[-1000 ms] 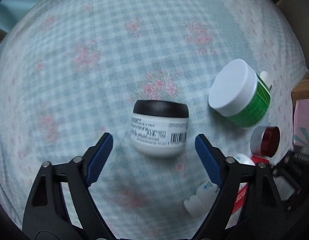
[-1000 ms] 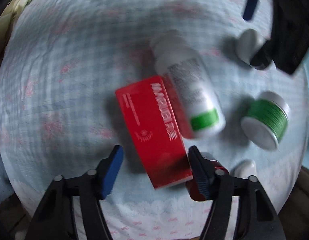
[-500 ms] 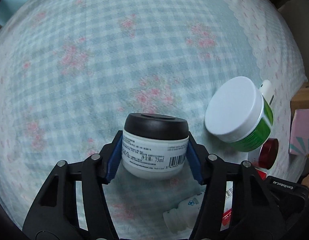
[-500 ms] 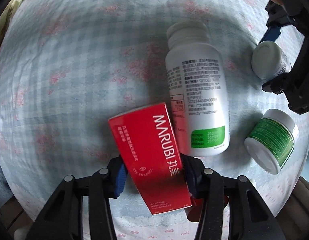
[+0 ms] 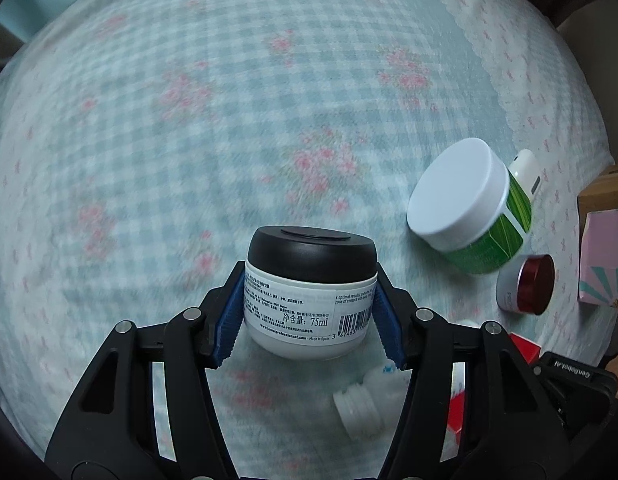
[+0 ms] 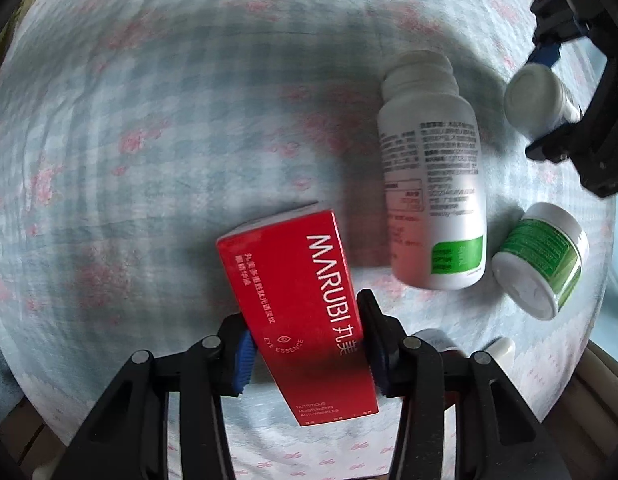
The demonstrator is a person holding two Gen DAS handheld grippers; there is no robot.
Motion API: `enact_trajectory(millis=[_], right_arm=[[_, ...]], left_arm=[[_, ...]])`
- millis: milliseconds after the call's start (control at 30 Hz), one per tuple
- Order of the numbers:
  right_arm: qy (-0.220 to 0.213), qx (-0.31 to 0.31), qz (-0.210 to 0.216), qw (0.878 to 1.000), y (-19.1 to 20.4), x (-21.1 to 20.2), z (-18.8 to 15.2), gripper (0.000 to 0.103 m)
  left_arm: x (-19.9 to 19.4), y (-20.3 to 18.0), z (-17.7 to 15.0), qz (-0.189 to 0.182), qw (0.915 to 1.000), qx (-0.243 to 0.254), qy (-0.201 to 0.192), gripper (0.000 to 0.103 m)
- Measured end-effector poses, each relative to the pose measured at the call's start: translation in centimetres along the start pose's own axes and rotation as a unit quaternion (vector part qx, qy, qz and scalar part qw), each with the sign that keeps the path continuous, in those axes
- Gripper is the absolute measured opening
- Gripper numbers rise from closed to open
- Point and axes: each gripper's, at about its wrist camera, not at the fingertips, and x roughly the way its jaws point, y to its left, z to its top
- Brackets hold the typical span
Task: Organize rigid objects
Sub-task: 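Carry the jar with left tool while right tool carries the red box to the box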
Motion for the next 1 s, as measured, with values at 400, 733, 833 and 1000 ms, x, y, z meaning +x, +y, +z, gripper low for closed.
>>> enact_trajectory(millis=[400, 733, 833, 1000], right_arm=[[-0.019, 0.159, -0.009, 0.987, -0.8, -6.7, -2.1, 0.042], [-0.059, 0.375, 0.049, 0.924, -3.4, -15.5, -7.7, 0.042], [-0.083, 0.446, 0.067, 0.889, -3.2, -18.5, -10.6, 0.042], [-0.127, 0.535, 0.097, 0.829, -2.9, -22.1, -15.0, 0.042]], left_arm=[[-8.5, 2.1, -4.6, -0.009, 0.9982, -0.035, -0.049, 0.054], [-19.6, -0.8, -10.1, -0.026, 0.9916, -0.041, -0.120, 0.054], [-22.5, -2.4, -11.7, -0.032, 0.9897, -0.033, -0.136, 0.054], [-26.2, -5.1, -14.1, -0.043, 0.9865, -0.023, -0.156, 0.054]])
